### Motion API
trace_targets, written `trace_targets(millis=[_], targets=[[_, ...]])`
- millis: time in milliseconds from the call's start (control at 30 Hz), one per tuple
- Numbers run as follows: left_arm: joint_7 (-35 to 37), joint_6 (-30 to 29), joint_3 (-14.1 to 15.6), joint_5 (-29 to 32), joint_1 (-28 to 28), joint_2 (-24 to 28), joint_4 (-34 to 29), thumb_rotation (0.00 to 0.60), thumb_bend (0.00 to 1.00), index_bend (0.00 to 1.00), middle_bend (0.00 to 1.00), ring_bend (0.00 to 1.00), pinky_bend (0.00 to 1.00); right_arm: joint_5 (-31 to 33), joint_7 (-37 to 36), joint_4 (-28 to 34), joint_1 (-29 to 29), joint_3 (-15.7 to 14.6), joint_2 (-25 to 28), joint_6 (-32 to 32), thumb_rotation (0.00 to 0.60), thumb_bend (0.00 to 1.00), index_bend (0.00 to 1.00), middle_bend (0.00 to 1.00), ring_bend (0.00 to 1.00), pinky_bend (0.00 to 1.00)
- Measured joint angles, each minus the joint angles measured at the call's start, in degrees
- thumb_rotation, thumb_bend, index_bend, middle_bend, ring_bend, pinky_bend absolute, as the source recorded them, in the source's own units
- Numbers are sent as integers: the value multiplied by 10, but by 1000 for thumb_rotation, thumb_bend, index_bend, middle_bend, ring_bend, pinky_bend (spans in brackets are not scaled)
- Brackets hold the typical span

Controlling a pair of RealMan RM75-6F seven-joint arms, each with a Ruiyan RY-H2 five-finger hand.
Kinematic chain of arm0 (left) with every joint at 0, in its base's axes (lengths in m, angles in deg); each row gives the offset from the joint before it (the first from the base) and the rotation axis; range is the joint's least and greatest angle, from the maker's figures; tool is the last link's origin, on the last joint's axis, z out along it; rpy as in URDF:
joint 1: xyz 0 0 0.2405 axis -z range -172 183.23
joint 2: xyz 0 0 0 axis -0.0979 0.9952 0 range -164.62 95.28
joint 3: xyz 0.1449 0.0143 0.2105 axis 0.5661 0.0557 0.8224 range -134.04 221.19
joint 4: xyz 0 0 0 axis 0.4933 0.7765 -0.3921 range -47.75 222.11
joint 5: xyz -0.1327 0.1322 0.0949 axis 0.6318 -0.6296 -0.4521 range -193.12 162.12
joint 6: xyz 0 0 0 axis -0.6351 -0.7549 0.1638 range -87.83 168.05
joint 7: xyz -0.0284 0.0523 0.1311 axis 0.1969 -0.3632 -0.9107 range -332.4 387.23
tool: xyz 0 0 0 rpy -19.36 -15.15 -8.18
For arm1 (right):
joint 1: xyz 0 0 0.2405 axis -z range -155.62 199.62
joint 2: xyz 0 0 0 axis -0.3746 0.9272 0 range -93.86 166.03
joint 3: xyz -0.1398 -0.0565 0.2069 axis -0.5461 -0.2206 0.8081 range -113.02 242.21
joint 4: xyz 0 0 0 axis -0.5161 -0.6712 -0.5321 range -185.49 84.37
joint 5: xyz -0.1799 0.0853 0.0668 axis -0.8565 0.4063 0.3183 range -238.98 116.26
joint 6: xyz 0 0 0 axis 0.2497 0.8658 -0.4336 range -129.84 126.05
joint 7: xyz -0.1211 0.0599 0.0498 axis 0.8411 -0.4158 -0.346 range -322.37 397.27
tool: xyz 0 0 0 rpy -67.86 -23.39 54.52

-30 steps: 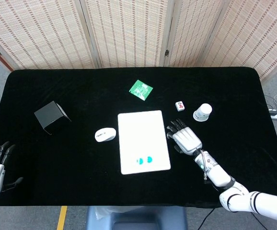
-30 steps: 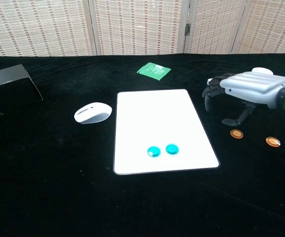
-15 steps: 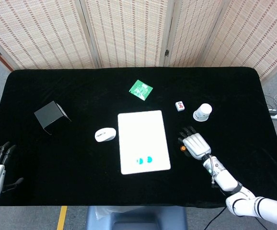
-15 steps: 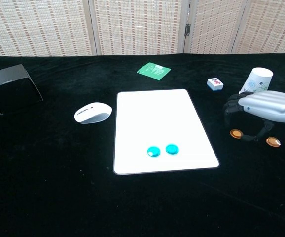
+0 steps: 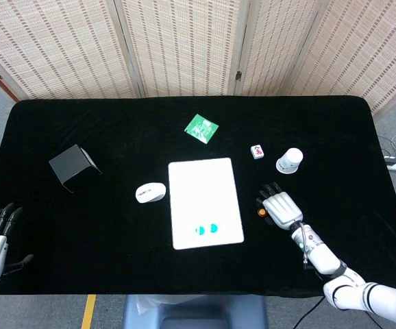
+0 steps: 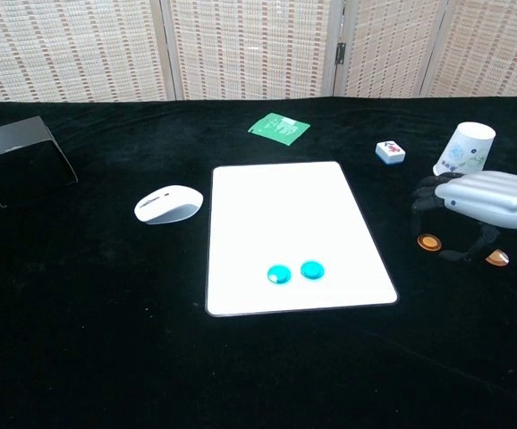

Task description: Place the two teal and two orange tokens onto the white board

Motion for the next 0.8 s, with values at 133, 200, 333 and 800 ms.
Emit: trace_targets(millis=[133, 200, 333, 800], targets=[[1, 1, 0, 1, 0, -1, 2, 600, 195, 66, 0, 4, 0, 2, 4, -4, 0, 3, -3, -3, 600, 415, 465, 212, 35, 0], [2, 1, 0, 1, 0, -1, 2, 600, 195, 66, 0, 4, 0, 4, 6, -6, 0, 5, -5, -4, 600, 415, 480, 217, 35, 0], [3, 1, 0, 1, 0, -1, 3, 600, 196, 66, 0, 4, 0, 8, 11, -7, 1, 8, -6, -5, 600, 414, 494, 222, 37, 0], [0, -2, 1, -4, 0, 2, -3, 600, 196, 66, 0, 4, 0, -2, 8, 84, -44, 47, 16, -26, 600, 414, 494, 220, 36, 0]])
